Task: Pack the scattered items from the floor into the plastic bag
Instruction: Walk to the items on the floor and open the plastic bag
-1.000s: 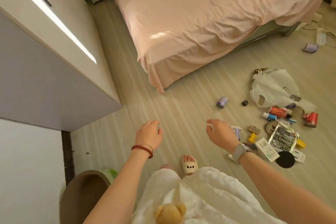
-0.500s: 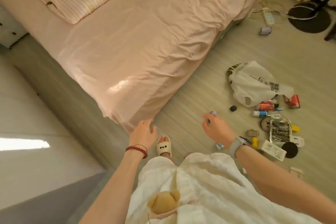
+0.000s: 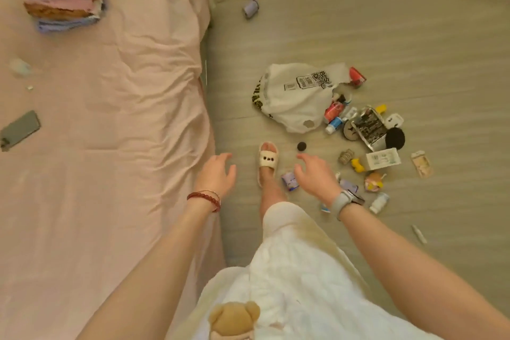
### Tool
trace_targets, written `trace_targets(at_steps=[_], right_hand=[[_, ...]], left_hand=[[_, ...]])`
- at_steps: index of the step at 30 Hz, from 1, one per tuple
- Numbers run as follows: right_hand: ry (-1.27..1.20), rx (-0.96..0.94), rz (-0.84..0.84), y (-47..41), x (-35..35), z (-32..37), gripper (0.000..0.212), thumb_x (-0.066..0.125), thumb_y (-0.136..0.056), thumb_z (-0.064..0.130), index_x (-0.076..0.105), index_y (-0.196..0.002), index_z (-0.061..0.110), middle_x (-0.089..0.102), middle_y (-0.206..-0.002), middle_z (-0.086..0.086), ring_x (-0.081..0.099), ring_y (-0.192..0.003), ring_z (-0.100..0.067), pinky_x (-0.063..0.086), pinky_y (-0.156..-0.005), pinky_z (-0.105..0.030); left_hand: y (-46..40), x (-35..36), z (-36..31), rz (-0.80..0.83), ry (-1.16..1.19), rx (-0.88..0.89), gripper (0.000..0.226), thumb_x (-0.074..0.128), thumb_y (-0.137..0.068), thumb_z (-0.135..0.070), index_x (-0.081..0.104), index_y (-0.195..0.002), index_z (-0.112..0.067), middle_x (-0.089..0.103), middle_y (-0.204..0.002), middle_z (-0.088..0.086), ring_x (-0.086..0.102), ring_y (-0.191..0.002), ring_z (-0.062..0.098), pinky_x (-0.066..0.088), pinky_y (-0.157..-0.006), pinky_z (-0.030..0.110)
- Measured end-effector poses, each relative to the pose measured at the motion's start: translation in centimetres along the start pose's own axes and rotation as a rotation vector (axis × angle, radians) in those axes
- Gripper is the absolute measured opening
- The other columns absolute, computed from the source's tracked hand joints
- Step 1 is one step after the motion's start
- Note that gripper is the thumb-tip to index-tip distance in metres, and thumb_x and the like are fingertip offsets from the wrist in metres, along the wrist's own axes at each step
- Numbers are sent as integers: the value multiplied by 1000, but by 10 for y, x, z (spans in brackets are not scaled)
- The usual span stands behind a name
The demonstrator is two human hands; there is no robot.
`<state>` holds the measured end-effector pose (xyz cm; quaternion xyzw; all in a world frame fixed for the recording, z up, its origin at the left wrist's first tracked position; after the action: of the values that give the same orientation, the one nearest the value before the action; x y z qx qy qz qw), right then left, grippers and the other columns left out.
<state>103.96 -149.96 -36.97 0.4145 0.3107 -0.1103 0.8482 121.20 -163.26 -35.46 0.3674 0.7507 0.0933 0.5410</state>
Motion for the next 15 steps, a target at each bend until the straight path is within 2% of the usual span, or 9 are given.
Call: trace_targets(at_steps=[5,10,15], right_hand=[[-84,112,19,-99,-62,32,44,39,-91,23,42,-133,11,48,-136,-16,44,-124,-33,40,-101,-45],[-150,157,-87,-171,-150,70,43,39,-92,20,41,-133,9,48,-134,-18,42,-125,-33,38,-102,-44],[-233,196,-149,-247,-211,104,43,38,-92,20,40,-134,9,46,-137,-16,39,-127,-33,35,-105,-45]], left_hand=[[-137,-67,-49,114,-126,43,39,42,-93,-20,43,-130,-6,49,-132,17,45,-122,29,34,-99,32],[-244,-139,-122,85,-94,120,39,43,-92,-20,43,-129,-9,47,-133,15,45,-123,28,34,-99,32],[-344,-181,-180,147,-114,222,38,44,-91,-21,46,-127,-11,51,-130,12,48,-119,26,36,-97,31]])
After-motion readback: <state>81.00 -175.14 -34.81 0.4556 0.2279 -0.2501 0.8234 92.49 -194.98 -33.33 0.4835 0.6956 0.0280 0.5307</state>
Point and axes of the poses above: each hand's wrist, its own y-axis away from the middle knuckle, its own x-axis out of the palm, z = x × y, the point moved 5 cm from there along -y, towards the middle knuckle
